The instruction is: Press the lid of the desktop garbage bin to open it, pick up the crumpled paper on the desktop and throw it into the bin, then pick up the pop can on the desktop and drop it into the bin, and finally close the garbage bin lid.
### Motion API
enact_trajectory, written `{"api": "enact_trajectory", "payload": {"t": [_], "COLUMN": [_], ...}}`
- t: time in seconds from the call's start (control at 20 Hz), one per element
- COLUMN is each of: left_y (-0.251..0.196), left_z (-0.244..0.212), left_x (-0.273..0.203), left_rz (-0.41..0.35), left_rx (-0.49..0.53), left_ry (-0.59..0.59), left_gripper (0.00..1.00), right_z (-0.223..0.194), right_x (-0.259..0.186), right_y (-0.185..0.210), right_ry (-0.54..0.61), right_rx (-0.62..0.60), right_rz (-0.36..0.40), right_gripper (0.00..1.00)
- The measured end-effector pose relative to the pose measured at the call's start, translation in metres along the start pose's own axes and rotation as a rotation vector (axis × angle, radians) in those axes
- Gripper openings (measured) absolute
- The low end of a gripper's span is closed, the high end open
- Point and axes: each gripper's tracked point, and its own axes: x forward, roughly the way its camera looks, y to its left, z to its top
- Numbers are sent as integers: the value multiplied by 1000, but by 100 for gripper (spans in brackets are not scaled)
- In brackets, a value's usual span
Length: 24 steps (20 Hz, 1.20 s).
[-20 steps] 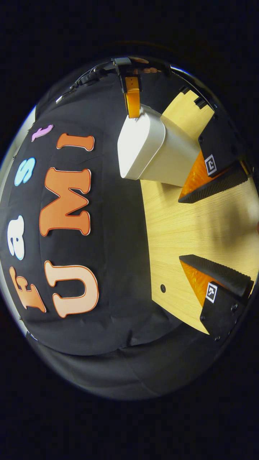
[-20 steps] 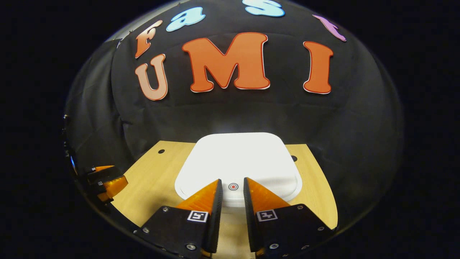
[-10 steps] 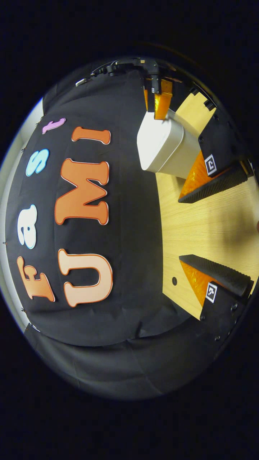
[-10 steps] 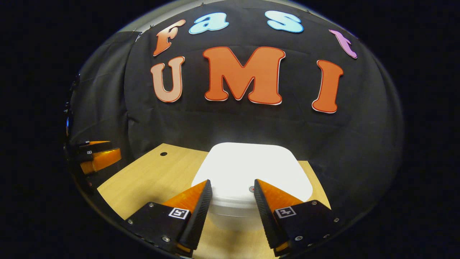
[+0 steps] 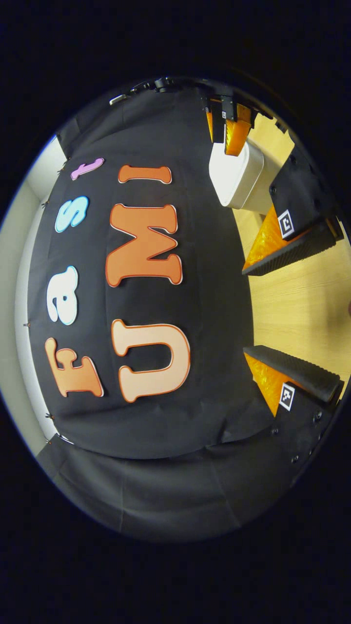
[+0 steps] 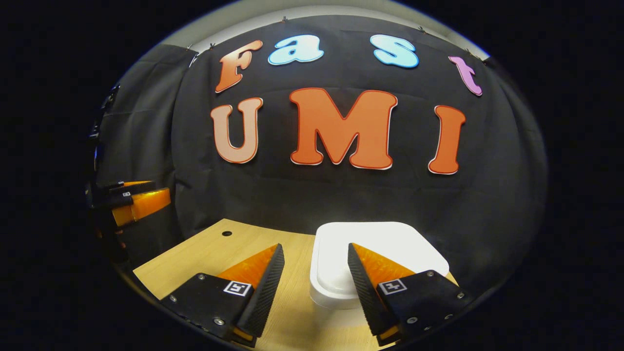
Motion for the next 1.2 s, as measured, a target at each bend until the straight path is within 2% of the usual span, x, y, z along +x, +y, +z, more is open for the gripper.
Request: {"api": "enact_trajectory", "payload": {"t": [0.25,0.3,0.35,0.75,1.0,1.2], "left_y": [10,11,12,12,7,2], "left_z": [10,10,10,7,-5,-6], "left_x": [3,3,3,1,-1,-1], "left_rz": [35,38,43,55,50,49], "left_rx": [8,2,-2,-31,-47,-39], "left_ry": [-52,-52,-53,-58,-23,-21], "left_gripper": [93,92,92,92,90,92], "right_z": [10,11,12,14,24,17], "right_x": [3,4,5,8,7,8], "right_y": [14,18,20,23,31,32], "right_ry": [-39,-47,-51,-69,-120,-104], "right_rx": [20,24,23,15,-3,-9], "right_rz": [-6,-2,-2,29,58,65], "right_gripper": [88,95,98,98,98,98]}}
